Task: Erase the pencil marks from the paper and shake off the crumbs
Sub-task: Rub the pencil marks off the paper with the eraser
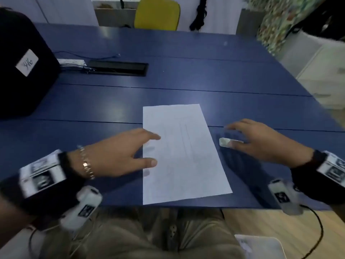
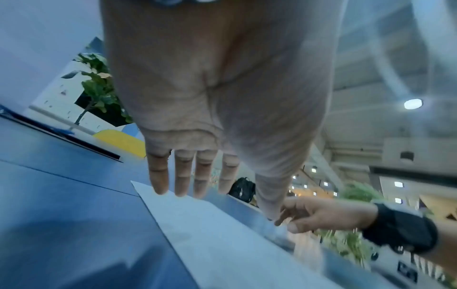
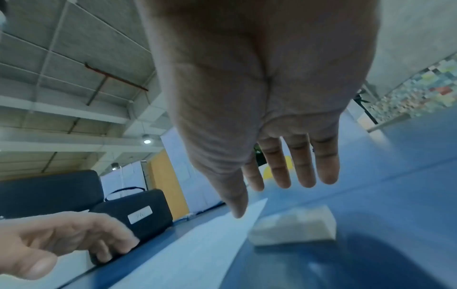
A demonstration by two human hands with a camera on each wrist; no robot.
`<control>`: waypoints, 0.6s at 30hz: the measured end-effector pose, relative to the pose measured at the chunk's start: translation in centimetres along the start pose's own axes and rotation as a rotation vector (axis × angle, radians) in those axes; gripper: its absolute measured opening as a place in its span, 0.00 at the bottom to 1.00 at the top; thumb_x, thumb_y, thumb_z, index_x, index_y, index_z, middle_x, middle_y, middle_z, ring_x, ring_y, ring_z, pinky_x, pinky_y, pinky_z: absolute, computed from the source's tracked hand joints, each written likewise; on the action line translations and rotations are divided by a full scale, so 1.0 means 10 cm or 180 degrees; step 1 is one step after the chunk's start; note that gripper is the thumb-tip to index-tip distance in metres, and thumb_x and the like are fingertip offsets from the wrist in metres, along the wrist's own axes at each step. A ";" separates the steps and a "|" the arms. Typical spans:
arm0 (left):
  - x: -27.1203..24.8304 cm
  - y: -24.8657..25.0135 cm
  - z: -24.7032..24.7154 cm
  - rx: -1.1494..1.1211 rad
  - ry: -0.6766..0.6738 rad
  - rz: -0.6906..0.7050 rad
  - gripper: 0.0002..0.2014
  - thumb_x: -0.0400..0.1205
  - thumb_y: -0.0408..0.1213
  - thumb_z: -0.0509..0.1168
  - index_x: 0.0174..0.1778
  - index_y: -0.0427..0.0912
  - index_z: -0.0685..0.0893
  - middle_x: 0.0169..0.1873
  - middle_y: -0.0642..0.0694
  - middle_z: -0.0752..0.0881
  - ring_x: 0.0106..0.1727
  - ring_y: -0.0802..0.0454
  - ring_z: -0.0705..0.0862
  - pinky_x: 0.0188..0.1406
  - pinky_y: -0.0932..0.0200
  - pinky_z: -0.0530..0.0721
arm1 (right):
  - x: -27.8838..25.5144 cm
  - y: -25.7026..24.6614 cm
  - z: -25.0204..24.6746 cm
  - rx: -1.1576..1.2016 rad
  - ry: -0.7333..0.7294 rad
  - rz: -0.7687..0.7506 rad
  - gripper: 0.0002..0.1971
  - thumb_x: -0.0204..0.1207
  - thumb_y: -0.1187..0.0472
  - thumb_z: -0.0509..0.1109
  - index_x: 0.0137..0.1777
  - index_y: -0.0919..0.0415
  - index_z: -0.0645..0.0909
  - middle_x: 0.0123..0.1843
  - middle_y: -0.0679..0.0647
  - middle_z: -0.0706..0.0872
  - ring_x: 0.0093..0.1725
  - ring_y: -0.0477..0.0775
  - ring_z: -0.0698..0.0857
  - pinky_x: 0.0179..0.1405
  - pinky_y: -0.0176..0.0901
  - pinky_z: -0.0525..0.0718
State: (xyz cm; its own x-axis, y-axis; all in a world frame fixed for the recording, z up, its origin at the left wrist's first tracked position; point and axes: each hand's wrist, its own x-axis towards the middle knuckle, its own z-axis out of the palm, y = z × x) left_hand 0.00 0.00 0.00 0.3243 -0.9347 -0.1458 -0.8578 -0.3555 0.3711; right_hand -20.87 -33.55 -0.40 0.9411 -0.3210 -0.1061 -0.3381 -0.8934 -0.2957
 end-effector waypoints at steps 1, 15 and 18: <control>0.10 -0.02 0.04 0.0223 -0.0178 -0.0047 0.41 0.83 0.68 0.64 0.91 0.57 0.60 0.86 0.59 0.66 0.81 0.71 0.63 0.81 0.72 0.59 | 0.04 -0.02 0.04 -0.0018 -0.0029 0.0055 0.29 0.81 0.30 0.67 0.77 0.43 0.77 0.68 0.40 0.79 0.66 0.46 0.81 0.64 0.41 0.76; 0.75 -0.37 0.20 0.0763 -0.0711 -0.0685 0.61 0.74 0.82 0.57 0.94 0.50 0.40 0.93 0.48 0.38 0.93 0.45 0.40 0.91 0.37 0.45 | 0.26 -0.62 0.11 -0.0035 -0.0293 -0.0588 0.12 0.86 0.44 0.70 0.68 0.38 0.83 0.56 0.39 0.85 0.54 0.45 0.85 0.54 0.45 0.84; 0.74 -0.31 0.23 0.0755 -0.0754 -0.0521 0.59 0.73 0.82 0.56 0.94 0.57 0.41 0.93 0.47 0.38 0.93 0.43 0.38 0.90 0.37 0.41 | 0.26 -0.83 0.29 -0.0226 -0.0548 -0.0928 0.16 0.85 0.48 0.71 0.72 0.42 0.82 0.62 0.39 0.85 0.60 0.48 0.84 0.58 0.44 0.83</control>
State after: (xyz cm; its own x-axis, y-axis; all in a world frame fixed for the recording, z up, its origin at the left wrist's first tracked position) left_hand 4.18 -5.82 -4.37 0.3874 -0.8286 -0.4042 -0.8797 -0.4634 0.1066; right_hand -15.66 -26.03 -0.98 0.9823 0.0033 -0.1875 -0.0485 -0.9613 -0.2711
